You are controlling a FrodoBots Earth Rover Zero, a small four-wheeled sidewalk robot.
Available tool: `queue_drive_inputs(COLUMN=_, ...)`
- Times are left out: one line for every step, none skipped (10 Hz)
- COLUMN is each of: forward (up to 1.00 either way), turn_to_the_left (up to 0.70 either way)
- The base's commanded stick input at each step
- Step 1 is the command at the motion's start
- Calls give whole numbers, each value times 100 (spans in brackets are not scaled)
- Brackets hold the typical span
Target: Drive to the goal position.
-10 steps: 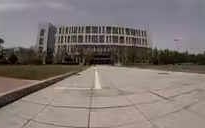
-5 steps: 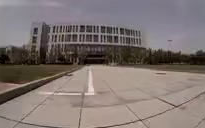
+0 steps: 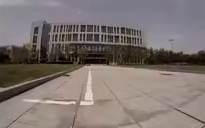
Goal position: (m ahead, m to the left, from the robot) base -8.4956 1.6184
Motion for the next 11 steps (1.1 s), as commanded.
queue_drive_inputs(forward=100, turn_to_the_left=4)
queue_drive_inputs(forward=100, turn_to_the_left=4)
queue_drive_inputs(forward=100, turn_to_the_left=3)
queue_drive_inputs(forward=100, turn_to_the_left=4)
queue_drive_inputs(forward=100, turn_to_the_left=7)
queue_drive_inputs(forward=100, turn_to_the_left=30)
queue_drive_inputs(forward=100, turn_to_the_left=39)
queue_drive_inputs(forward=100, turn_to_the_left=29)
queue_drive_inputs(forward=100, turn_to_the_left=2)
queue_drive_inputs(forward=100, turn_to_the_left=2)
queue_drive_inputs(forward=100, turn_to_the_left=2)
